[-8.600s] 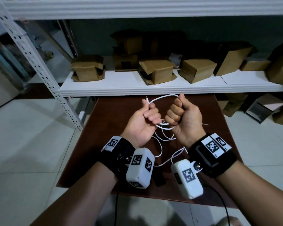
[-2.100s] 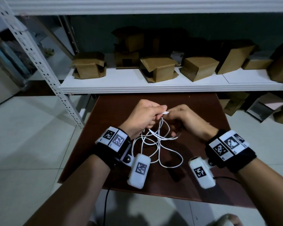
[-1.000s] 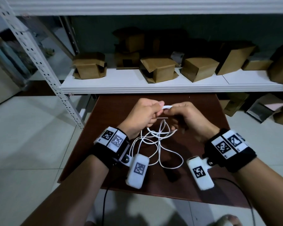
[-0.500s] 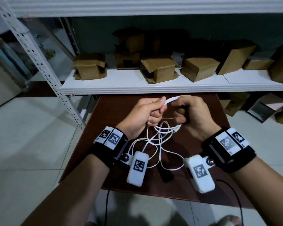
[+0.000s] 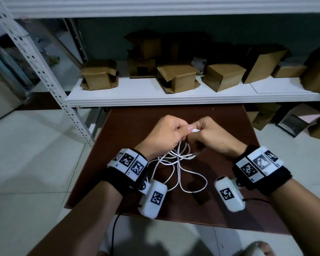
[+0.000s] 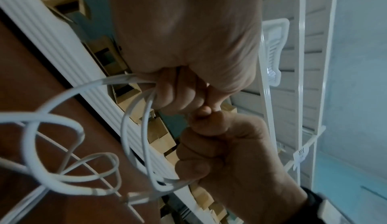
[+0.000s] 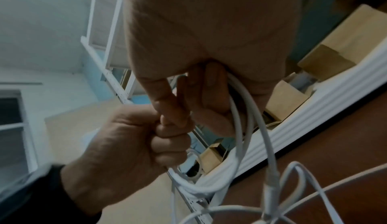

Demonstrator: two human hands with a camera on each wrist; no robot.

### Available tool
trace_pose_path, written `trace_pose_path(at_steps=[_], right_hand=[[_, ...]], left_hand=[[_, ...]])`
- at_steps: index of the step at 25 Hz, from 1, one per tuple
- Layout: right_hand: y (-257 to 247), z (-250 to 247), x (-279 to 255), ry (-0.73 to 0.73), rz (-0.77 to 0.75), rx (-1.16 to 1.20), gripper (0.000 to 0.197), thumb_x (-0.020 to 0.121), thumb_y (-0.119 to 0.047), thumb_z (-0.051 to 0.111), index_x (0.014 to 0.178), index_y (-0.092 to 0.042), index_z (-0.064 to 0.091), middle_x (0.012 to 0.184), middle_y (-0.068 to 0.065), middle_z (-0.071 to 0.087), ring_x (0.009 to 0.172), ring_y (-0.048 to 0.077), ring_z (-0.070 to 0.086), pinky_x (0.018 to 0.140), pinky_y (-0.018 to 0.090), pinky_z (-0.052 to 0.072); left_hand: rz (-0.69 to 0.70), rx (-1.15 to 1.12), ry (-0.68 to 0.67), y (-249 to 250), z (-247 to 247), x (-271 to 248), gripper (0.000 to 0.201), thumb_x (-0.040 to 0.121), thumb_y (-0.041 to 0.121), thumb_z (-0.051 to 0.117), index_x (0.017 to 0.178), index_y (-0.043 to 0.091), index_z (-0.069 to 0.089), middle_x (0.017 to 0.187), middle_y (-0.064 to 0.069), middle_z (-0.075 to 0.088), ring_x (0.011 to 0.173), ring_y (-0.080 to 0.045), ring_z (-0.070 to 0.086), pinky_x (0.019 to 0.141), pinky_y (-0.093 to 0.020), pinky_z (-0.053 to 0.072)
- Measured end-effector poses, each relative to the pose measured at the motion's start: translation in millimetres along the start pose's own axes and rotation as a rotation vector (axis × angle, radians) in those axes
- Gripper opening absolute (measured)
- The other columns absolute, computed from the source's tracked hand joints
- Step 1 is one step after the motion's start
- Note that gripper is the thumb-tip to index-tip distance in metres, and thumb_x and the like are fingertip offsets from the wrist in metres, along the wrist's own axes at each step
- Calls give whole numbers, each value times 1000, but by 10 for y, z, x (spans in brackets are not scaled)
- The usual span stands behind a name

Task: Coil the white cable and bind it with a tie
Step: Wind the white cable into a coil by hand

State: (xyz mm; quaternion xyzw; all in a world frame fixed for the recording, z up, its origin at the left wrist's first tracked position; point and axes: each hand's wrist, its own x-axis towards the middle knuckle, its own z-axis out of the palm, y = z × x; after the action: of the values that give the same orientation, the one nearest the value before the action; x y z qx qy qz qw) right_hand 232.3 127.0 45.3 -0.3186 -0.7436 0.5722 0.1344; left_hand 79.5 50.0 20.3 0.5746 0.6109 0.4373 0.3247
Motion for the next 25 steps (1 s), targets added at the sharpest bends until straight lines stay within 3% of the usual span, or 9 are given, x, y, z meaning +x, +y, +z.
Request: trace_pose_path(at_steps=[2,5,7,10,14,17,20,23,25], right_hand=[[-9,13,-3,40,19,-20,32,80,5,61,55,-13,67,45,1,47,38,11,36,44,21,29],[-103,61,-11,120,-10,164,20,78,10,57,59,3,59,43,4,39,35,14,28,41,21,21],[-159,92,-6,168,-19,346,29,78,12,52,55,-4,46,45,0,29,37,13,21,45,22,15],[-200,85,-11,199,-34,487,40,79,12,50,55,-15,34,54,-2,19,48,11,14,50,25,12],[-189,50,-16,198,-40,534,44,82,11,52,58,-18,29,58,-1,12,53,14,7,50,26,11],[-184,-19,3,215,-40,534,47,83,10,52,60,-21,27,62,2,8,56,17,5,48,24,12],[-150,-82,30,254,-41,548,46,82,9,52,59,-21,26,61,-1,11,57,17,6,49,23,14],[-128,-59,42,273,-48,577,47,81,8,52,56,-23,28,62,0,9,56,16,7,49,24,14],[-136,-49,51,282,-45,608,47,81,6,52,54,-24,28,61,-1,9,55,15,7,50,25,13]], left_hand=[[-15,-11,10,-15,29,7,43,97,36,59,63,11,58,57,-5,42,51,-12,33,51,-30,24],[-5,-270,22,44,-79,-13,37,103,19,62,72,-1,60,59,-4,42,45,-5,34,44,-16,26],[30,-388,-7,62,-194,-30,27,98,16,68,78,-1,62,58,-2,40,44,-6,32,43,-14,25],[58,-376,-49,31,-256,-47,22,91,10,75,86,-7,64,55,0,47,44,-8,39,45,-15,30],[75,-351,-41,-44,-309,-18,15,92,2,74,93,-10,66,64,-12,61,53,-16,58,55,-22,49],[92,-258,-9,-128,-380,-21,13,90,4,77,93,-8,72,73,-13,73,68,-17,70,70,-24,56],[45,-201,9,-183,-343,-29,14,89,6,79,93,-7,74,72,-8,74,64,-14,67,64,-23,53],[11,-74,-8,-222,-271,-1,22,84,31,87,89,12,78,76,-20,72,66,-19,61,65,-32,47],[-42,-16,-14,-243,-217,17,27,84,41,84,88,15,78,77,-19,73,65,-18,65,67,-32,48]])
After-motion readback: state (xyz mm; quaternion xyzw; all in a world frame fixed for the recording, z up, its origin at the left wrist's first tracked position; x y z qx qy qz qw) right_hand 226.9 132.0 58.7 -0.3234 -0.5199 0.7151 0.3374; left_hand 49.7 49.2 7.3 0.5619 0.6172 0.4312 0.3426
